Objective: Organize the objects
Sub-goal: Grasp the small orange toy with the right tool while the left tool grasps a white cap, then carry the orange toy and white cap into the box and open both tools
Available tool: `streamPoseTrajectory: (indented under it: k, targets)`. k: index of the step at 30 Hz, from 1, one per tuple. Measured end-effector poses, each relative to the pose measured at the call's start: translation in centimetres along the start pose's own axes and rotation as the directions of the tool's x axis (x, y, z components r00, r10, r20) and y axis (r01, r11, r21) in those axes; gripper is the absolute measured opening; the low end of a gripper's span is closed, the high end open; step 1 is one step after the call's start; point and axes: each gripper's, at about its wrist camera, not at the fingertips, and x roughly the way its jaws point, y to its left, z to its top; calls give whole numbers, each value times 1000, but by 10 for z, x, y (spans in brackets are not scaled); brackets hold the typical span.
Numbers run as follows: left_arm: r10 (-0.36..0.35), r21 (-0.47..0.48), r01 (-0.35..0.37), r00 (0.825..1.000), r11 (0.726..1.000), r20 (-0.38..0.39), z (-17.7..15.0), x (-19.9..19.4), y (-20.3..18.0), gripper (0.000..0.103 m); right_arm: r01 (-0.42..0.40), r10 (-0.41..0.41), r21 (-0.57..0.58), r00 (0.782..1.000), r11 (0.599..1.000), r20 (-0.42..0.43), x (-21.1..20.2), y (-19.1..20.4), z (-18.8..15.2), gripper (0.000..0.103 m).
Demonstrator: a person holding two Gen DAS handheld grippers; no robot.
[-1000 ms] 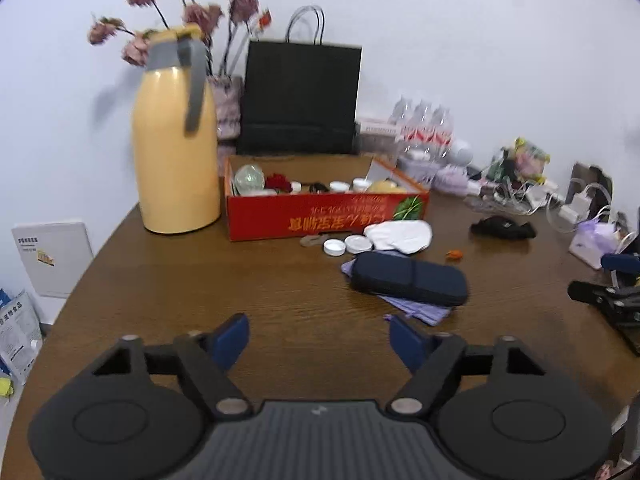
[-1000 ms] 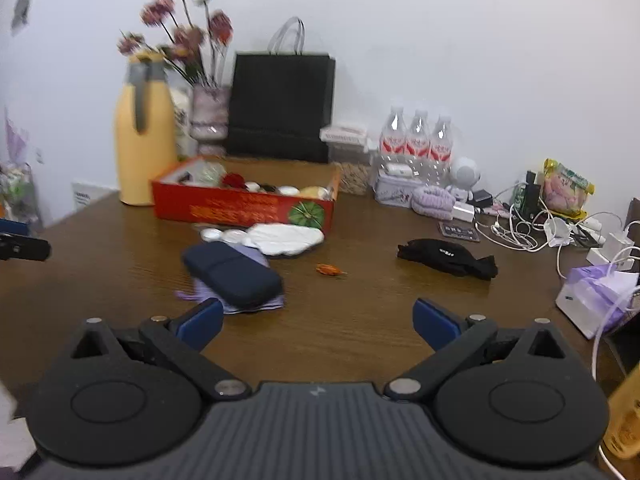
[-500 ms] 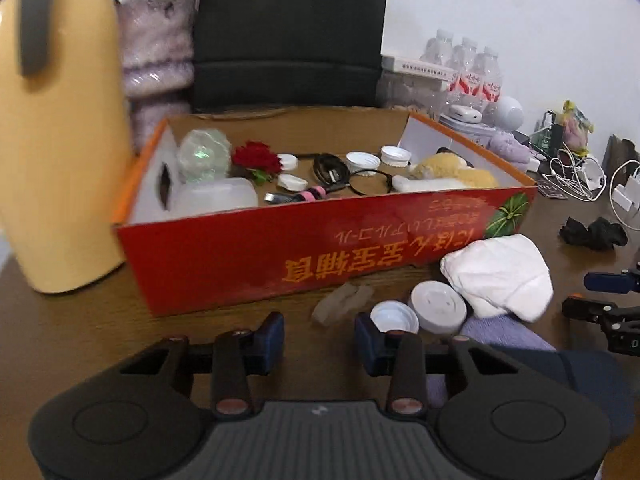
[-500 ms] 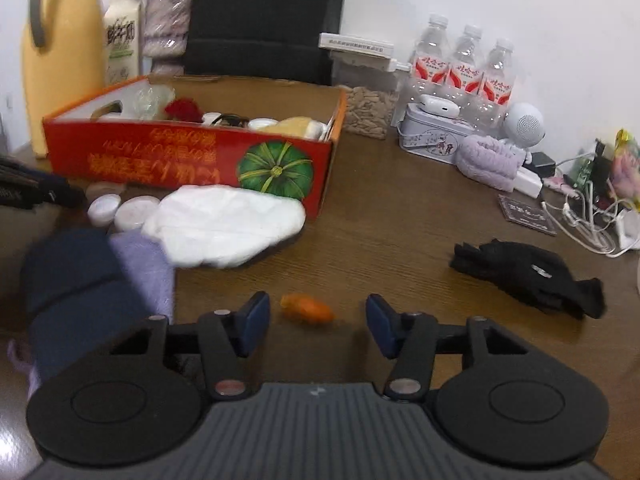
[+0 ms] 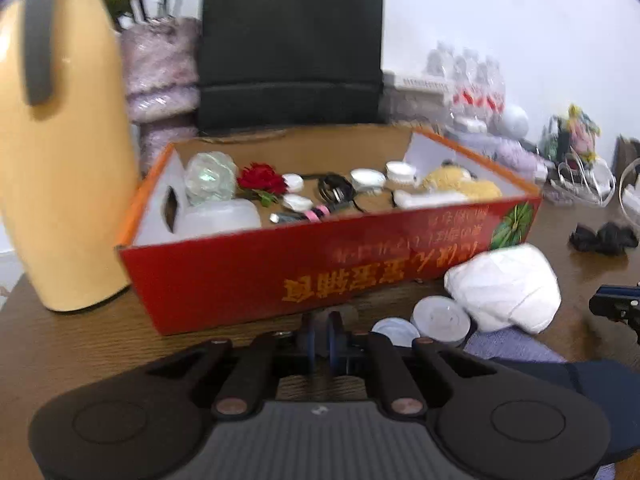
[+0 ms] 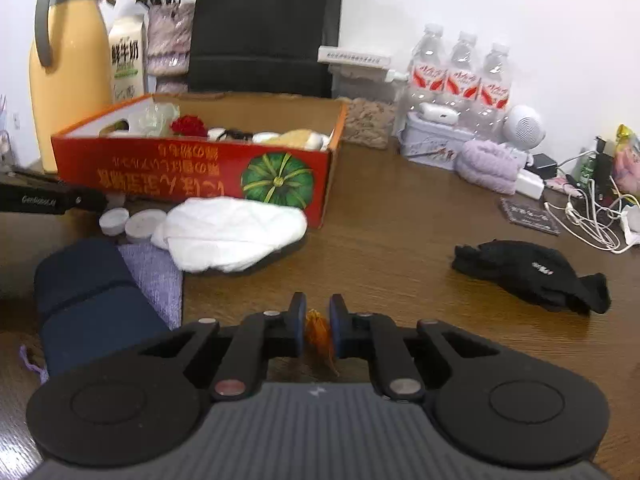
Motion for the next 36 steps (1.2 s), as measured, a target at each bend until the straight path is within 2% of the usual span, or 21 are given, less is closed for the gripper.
streamPoseTrajectory:
  k: [2,4,7,8,11,15,18,21,25,30,33,36]
  targets:
    - [19,-48,-17,999,999,48,-1,-25,-1,5,-7,6,28,999,1000,33,-7,-5,1,13]
    - [2,-107,7,996,994,86,-9,-58,-7,5,3,-6,64,999,998,46,-14,-9,1,13]
    - [-54,-162,73,992,984,117,-30,-111,-18,5,115,-115,10,988,993,99,-45,7,-5,13]
    - [-65,-163,86,990,983,127,-40,-131,-22,5,115,-115,8,987,993,111,-56,12,-8,13]
    - [-63,-147,80,991,986,121,-64,-179,-25,5,30,-39,63,989,998,145,-101,24,-21,13]
    - [-9,-152,25,995,988,102,-90,-231,-20,5,-53,49,18,982,998,181,-158,56,-40,13]
    - [16,-174,4,994,985,108,-103,-258,-17,5,-117,114,5,972,993,205,-195,75,-50,13]
    - [19,-188,6,991,982,134,-110,-282,-15,5,-148,143,7,964,989,225,-220,88,-58,13]
    - [8,-158,20,985,987,172,-112,-293,-18,5,-145,139,11,962,989,233,-234,96,-63,13]
    - [-42,-165,70,985,984,167,-107,-279,-13,5,-137,126,33,967,990,222,-229,94,-61,13]
    - [-137,-134,161,974,978,178,-83,-253,-5,5,-157,147,27,963,987,225,-217,88,-47,13]
    - [-179,-98,198,969,975,169,-39,-216,3,5,-246,240,3,946,969,219,-185,79,-18,13]
